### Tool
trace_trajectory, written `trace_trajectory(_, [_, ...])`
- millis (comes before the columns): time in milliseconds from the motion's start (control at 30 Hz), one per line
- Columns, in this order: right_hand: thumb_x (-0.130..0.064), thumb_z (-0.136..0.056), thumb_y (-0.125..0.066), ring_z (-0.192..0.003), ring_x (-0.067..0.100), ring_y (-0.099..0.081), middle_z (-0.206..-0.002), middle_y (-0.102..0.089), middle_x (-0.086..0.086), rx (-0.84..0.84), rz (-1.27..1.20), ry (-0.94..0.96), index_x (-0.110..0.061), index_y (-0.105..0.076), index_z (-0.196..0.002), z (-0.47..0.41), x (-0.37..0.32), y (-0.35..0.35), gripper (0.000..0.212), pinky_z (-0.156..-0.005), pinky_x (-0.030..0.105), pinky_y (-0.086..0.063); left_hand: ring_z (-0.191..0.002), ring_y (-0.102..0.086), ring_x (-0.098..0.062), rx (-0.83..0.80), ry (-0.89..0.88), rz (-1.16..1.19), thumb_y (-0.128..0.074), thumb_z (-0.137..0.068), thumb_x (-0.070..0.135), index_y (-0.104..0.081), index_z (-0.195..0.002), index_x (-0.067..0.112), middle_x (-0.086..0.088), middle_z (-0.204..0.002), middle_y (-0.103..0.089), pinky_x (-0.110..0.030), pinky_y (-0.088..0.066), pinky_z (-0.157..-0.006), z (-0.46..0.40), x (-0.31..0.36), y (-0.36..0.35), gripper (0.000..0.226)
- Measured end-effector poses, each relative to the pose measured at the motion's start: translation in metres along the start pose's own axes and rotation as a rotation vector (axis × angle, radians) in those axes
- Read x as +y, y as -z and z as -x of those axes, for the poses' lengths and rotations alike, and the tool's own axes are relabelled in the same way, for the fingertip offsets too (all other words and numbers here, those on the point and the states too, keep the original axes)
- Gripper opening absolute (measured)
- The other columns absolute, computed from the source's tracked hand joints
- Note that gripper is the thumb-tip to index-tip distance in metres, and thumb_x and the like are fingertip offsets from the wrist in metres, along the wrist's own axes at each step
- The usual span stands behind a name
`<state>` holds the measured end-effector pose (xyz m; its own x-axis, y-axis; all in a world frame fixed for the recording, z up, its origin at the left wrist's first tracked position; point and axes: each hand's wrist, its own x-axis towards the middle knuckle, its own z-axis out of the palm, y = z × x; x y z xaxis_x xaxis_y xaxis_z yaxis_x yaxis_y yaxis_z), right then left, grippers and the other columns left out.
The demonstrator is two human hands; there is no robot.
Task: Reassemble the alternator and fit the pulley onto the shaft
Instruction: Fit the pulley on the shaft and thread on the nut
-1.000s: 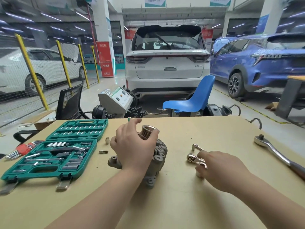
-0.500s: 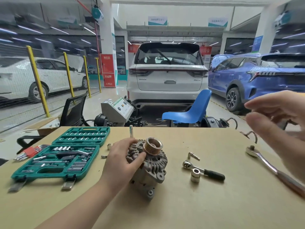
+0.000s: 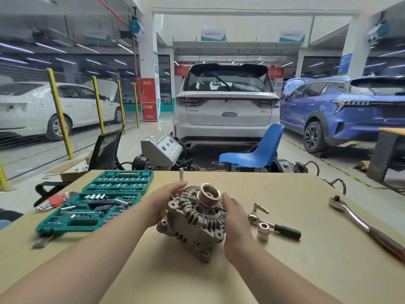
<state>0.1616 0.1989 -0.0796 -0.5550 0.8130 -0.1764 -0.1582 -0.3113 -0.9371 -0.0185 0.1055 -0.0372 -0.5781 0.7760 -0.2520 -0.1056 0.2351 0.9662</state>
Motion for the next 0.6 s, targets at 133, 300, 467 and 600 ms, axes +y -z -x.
trace_trajectory(133, [-0.045,-0.099,-0.064,-0.112,0.038,-0.074,-0.121,-0.076,0.018,-0.099,-0.296,-0.101,-0.009,-0.077,-0.124,-0.012,0.026,-0.003,0.046,-0.11,0.055,-0.051,-0.097,-0.079,-0.03,-0.037,0.065,-0.032,-0.075,-0.084,0.065,-0.088,-0.096,0.016,-0.014,-0.114,-0.081,-0.042,-0.054,-0.101,0.003,0.0,-0.003,0.052])
trace_trajectory(300, [-0.042,-0.094,-0.071,-0.12,0.04,-0.07,-0.13,-0.072,0.02,-0.205,-0.322,-0.042,-0.013,-0.065,-0.138,-0.015,0.035,-0.001,0.053,-0.111,0.062,-0.048,-0.13,-0.065,-0.041,-0.086,0.149,-0.026,-0.086,-0.065,0.072,-0.08,-0.125,0.016,-0.014,-0.127,-0.077,-0.058,-0.041,-0.119,0.012,-0.002,0.003,0.083])
trace_trajectory(467, [-0.048,-0.097,-0.067,-0.118,0.038,-0.071,-0.128,-0.073,0.018,-0.19,-0.294,-0.033,-0.012,-0.062,-0.139,-0.023,0.04,0.003,0.056,-0.108,0.057,-0.051,-0.106,-0.075,-0.035,-0.082,0.127,0.027,-0.084,-0.072,0.06,-0.082,-0.12,0.012,-0.014,-0.122,-0.079,-0.051,-0.054,-0.108,0.012,-0.004,-0.004,0.068])
trace_trajectory(600, [-0.063,-0.094,-0.06,-0.121,0.042,-0.069,-0.132,-0.07,0.023,-0.287,-0.415,-0.096,-0.009,-0.073,-0.13,-0.025,0.037,0.004,0.066,-0.102,0.053,-0.056,-0.091,-0.079,-0.031,-0.049,0.034,0.104,-0.079,-0.072,0.058,-0.086,-0.103,0.015,-0.015,-0.113,-0.081,-0.038,-0.06,-0.082,0.02,-0.018,-0.007,0.053])
